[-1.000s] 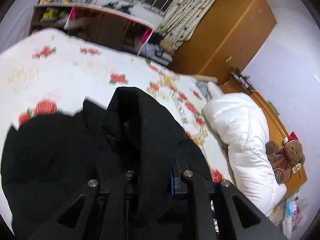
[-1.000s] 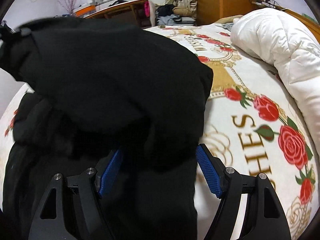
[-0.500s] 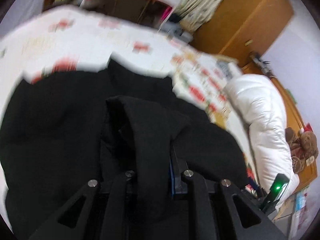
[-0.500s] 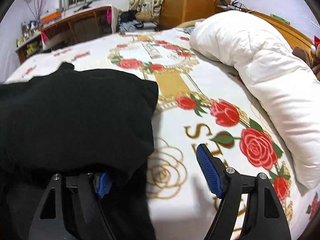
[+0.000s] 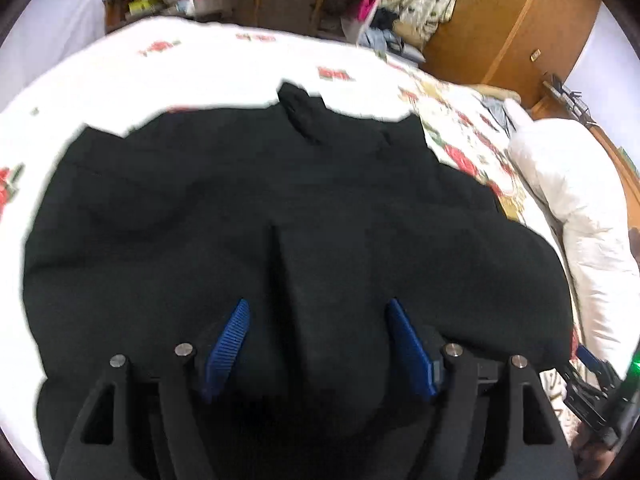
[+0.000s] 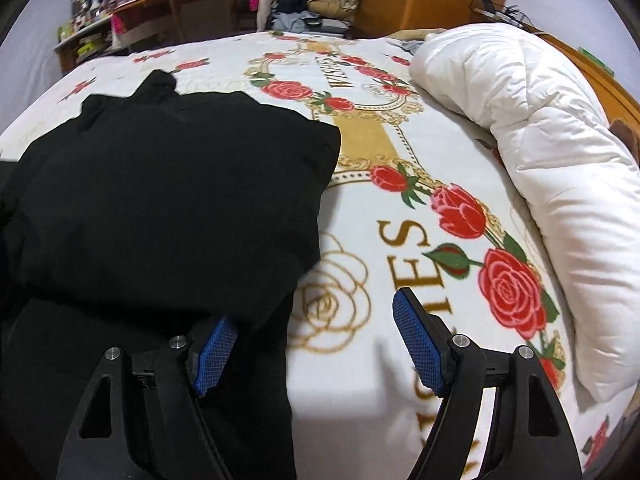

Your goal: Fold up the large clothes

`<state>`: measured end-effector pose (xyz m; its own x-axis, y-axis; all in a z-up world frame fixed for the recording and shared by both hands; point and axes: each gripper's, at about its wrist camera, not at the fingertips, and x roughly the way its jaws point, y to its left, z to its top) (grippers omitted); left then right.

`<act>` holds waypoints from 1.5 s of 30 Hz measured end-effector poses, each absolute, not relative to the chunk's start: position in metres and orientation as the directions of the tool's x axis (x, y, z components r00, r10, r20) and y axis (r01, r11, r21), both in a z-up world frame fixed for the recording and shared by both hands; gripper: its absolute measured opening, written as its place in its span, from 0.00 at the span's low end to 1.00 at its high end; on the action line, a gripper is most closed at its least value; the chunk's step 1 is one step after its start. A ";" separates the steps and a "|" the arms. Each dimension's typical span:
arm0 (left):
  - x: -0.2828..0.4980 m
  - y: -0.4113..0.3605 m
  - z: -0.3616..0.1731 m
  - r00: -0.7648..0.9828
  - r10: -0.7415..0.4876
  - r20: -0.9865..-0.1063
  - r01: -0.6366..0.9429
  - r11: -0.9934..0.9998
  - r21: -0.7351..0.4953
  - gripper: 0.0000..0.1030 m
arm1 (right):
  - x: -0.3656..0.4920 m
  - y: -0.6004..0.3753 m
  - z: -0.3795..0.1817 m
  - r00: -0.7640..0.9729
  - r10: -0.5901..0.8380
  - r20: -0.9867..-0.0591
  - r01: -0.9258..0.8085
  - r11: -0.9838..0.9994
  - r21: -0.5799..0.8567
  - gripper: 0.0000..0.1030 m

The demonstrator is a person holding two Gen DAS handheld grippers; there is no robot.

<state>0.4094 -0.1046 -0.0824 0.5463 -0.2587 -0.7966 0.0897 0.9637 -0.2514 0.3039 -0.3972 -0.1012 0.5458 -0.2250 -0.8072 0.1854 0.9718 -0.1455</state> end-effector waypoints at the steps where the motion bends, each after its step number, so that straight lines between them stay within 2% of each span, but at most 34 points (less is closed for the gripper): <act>1: 0.410 -0.101 -0.077 0.555 -0.254 -0.792 0.090 0.965 -0.246 0.72 | 0.298 -0.396 -0.097 0.540 -0.222 -0.812 0.173 0.973 -0.151 0.73; 7: 0.402 -0.102 -0.039 0.619 -0.262 -0.740 0.192 0.965 -0.181 0.72 | 0.278 -0.390 -0.055 0.606 -0.210 -0.768 0.131 0.978 -0.164 0.73; 11: 0.400 -0.119 -0.031 0.583 -0.370 -0.724 0.285 0.927 -0.244 0.72 | 0.294 -0.369 -0.033 0.700 -0.081 -0.710 0.045 0.997 -0.070 0.73; 15: 0.412 -0.150 -0.053 0.497 -0.347 -0.795 0.335 0.922 -0.194 0.72 | 0.338 -0.343 -0.050 0.681 0.016 -0.732 -0.037 0.999 -0.012 0.73; 19: 0.422 -0.164 -0.081 0.469 -0.243 -0.849 0.367 0.928 -0.063 0.72 | 0.371 -0.337 -0.087 0.613 0.007 -0.790 -0.029 0.999 -0.013 0.73; 23: 0.422 -0.150 -0.094 0.488 -0.214 -0.846 0.324 0.945 -0.053 0.75 | 0.378 -0.346 -0.113 0.589 -0.050 -0.807 -0.007 0.998 -0.067 0.73; 25: 0.421 -0.146 -0.099 0.505 -0.202 -0.839 0.321 0.946 -0.035 0.82 | 0.375 -0.352 -0.118 0.588 -0.079 -0.805 0.002 0.995 -0.097 0.73; 28: 0.424 -0.139 -0.108 0.470 -0.212 -0.857 0.291 0.954 -0.077 0.84 | 0.374 -0.362 -0.125 0.558 -0.092 -0.825 0.021 0.995 -0.097 0.74; 30: 0.428 -0.141 -0.104 0.455 -0.205 -0.866 0.273 0.958 -0.084 0.84 | 0.373 -0.365 -0.120 0.537 -0.082 -0.840 0.027 0.996 -0.080 0.74; 35: 0.427 -0.142 -0.058 0.566 -0.237 -0.789 0.278 0.957 -0.088 0.83 | 0.368 -0.377 -0.075 0.663 -0.005 -0.748 0.081 0.995 0.065 0.74; 37: 0.434 -0.146 -0.051 0.577 -0.250 -0.777 0.278 0.955 -0.101 0.83 | 0.381 -0.376 -0.073 0.659 -0.016 -0.752 0.100 0.993 0.066 0.74; 39: 0.445 -0.149 -0.057 0.565 -0.232 -0.791 0.261 0.961 -0.095 0.83 | 0.398 -0.374 -0.083 0.626 -0.004 -0.780 0.091 0.994 0.068 0.74; 42: 0.466 -0.156 -0.090 0.487 -0.143 -0.862 0.221 0.975 -0.037 0.84 | 0.420 -0.369 -0.108 0.553 -0.015 -0.833 0.086 0.996 0.039 0.74; 45: 0.468 -0.152 -0.107 0.479 -0.151 -0.865 0.206 0.977 -0.057 0.84 | 0.425 -0.361 -0.125 0.527 -0.042 -0.849 0.057 0.998 -0.014 0.74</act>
<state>0.4682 -0.1519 -0.1072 0.4789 -0.1513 -0.8647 0.2056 0.9770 -0.0570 0.4254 -0.3609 -0.1250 0.5268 -0.0418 -0.8489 0.0570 0.9983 -0.0137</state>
